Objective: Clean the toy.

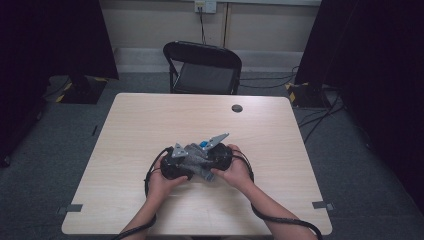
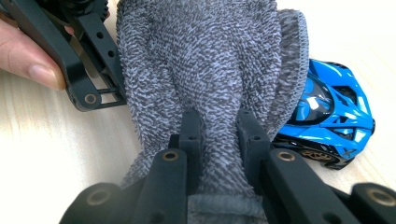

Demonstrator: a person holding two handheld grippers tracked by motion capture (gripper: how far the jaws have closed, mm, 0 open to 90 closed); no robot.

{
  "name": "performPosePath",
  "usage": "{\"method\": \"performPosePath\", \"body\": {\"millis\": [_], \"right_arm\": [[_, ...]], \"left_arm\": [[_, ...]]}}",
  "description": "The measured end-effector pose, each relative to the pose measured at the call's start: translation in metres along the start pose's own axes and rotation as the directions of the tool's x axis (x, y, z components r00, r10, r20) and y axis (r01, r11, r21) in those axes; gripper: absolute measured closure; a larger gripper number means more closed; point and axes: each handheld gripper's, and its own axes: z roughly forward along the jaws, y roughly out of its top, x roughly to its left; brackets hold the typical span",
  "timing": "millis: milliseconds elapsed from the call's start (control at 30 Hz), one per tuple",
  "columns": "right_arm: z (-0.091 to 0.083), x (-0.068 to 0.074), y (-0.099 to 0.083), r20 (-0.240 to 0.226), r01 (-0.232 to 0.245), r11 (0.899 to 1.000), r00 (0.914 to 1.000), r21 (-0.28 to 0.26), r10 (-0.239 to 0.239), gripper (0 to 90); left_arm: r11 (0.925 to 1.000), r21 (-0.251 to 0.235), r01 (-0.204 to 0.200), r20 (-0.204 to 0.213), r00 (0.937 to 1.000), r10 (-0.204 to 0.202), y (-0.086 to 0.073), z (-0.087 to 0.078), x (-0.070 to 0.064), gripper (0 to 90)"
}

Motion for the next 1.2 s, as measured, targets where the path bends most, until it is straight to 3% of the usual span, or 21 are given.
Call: {"method": "performPosePath", "body": {"millis": [500,1200], "right_arm": [[-0.001,-0.005,-0.002,0.019,0.004,1.000,0.9998,0.013,-0.004,75.2],[-0.008,-0.026,-0.014,0.069,-0.071,0.997,0.9952,0.014,0.069,75.0]], "left_arm": [[1.0000,0.000,0.001,0.000,1.0000,-0.001,0.000,0.000,0.000,24.2],[1.0000,-0.001,0.006,0.004,1.0000,-0.006,0.000,0.000,0.000,24.2]]}}
